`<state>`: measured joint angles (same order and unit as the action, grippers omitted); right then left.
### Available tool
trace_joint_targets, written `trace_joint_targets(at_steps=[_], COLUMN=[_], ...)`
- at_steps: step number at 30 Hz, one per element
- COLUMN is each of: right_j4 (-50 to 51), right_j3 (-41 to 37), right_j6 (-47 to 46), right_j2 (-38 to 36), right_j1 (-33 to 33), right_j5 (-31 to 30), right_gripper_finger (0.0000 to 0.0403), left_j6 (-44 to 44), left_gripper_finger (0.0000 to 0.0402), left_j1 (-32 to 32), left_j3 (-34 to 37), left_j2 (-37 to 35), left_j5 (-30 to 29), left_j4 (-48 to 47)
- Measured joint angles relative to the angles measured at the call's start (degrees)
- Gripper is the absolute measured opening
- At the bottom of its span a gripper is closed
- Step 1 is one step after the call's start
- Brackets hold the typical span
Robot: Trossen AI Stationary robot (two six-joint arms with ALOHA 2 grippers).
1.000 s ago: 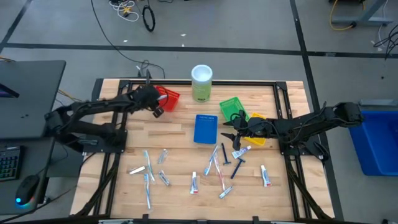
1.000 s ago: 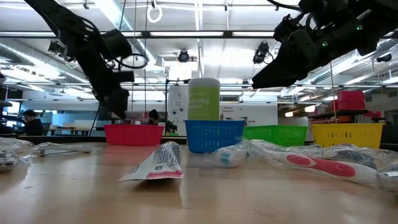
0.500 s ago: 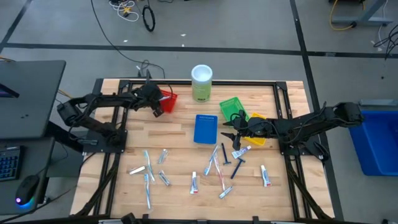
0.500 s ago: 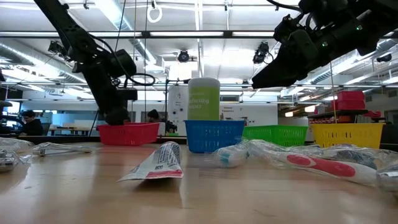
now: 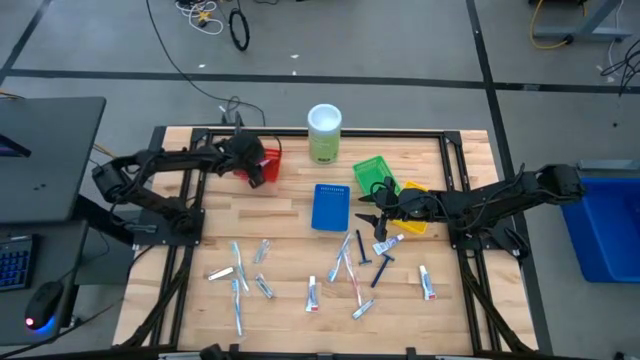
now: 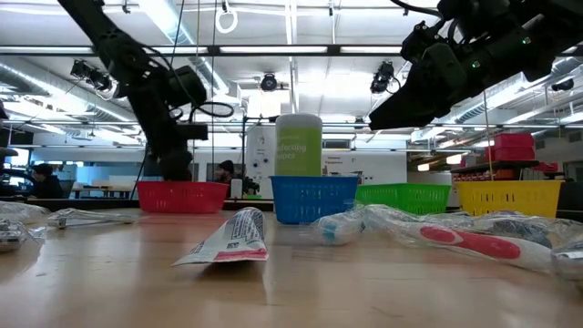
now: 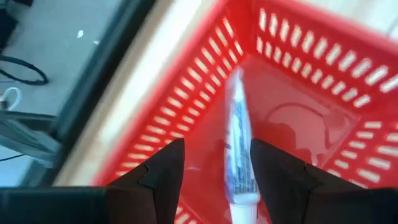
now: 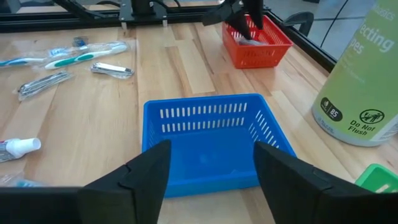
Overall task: Pick & Place Travel size toiletries
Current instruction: Put the white toothpaste into the red bin, then put the green toothbrush into the blue bin
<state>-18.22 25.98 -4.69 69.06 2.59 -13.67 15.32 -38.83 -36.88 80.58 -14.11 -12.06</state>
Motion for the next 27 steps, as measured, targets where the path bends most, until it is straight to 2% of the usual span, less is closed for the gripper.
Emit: trace_joint_targets(at_steps=[6, 10, 17, 21, 27], right_j4=[0.46, 2.03, 3.04, 3.02, 3.02], right_j3=[0.0, 0.0, 0.0, 0.0, 0.0], right_j6=[-1.1, -2.14, -2.26, -4.49, -5.45], right_j2=[-0.02, -0.02, -0.02, -0.02, -0.02], right_j1=[0.0, 0.0, 0.0, 0.0, 0.11], right_j5=[-0.01, -0.04, -0.04, -0.07, 0.24], right_gripper_finger=[0.0248, 0.0243, 0.023, 0.0225, 0.0219], left_j6=[-0.48, -4.53, -14.34, -20.15, -30.12], left_gripper_finger=[0.0188, 0.0188, 0.0188, 0.0188, 0.0187], left_j1=[1.58, 3.62, 9.07, 13.78, 23.35], left_j3=[-8.24, -13.75, -23.19, -25.1, -22.66], left_j2=[0.0, 0.0, -0.1, -2.58, -8.86], left_j5=[-1.57, -0.81, 5.88, 8.82, 8.3], left_j4=[-9.06, -15.76, -30.68, -34.3, -34.81])
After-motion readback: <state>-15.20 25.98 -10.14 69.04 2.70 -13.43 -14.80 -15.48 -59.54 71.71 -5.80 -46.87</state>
